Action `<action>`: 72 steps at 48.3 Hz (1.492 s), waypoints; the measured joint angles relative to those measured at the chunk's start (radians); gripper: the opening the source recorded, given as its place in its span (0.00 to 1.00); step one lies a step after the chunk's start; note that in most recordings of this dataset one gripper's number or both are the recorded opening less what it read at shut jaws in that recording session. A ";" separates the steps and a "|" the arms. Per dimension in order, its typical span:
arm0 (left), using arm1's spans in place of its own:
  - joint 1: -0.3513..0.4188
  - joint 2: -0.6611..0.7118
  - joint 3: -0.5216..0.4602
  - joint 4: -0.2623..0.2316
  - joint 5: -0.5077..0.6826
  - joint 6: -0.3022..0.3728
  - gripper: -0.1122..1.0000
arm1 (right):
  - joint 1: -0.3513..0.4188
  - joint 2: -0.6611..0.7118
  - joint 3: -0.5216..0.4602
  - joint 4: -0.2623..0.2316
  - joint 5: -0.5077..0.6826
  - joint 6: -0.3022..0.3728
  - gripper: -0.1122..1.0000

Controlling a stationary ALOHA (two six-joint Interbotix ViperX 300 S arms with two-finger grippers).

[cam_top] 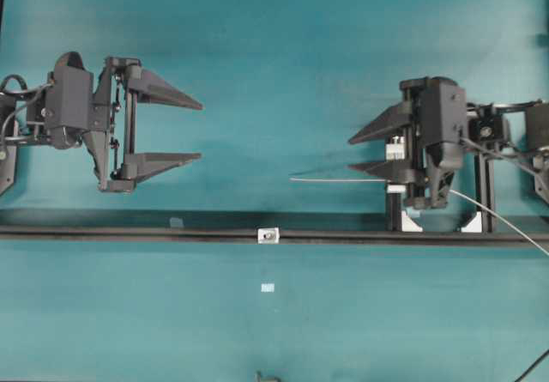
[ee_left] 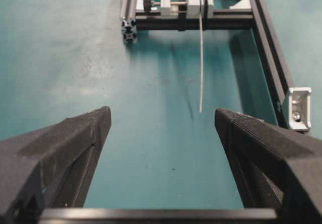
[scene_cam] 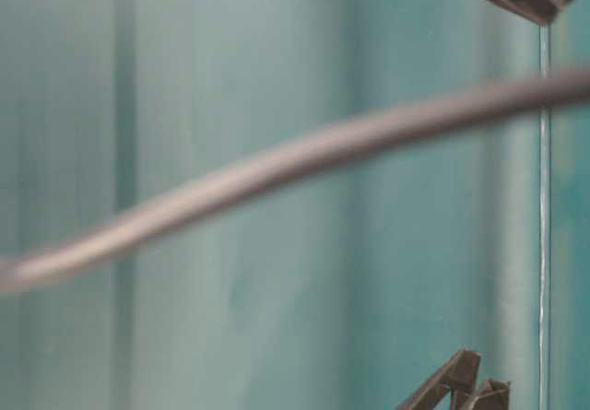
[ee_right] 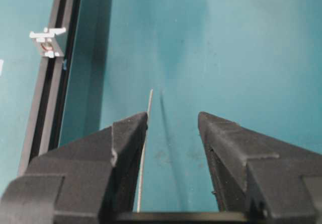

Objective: Insert the wire through the hole in the metal fitting marked with a red label.
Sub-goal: 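Lower the right gripper onto the grey wire and close on it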

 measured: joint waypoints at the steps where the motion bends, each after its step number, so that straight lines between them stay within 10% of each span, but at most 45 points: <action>1: 0.000 0.002 0.002 0.000 0.000 0.000 0.74 | 0.003 0.009 -0.002 0.000 -0.008 0.008 0.58; 72: 0.000 0.002 0.028 0.000 0.000 -0.005 0.74 | 0.049 0.287 -0.098 0.000 -0.009 0.137 0.58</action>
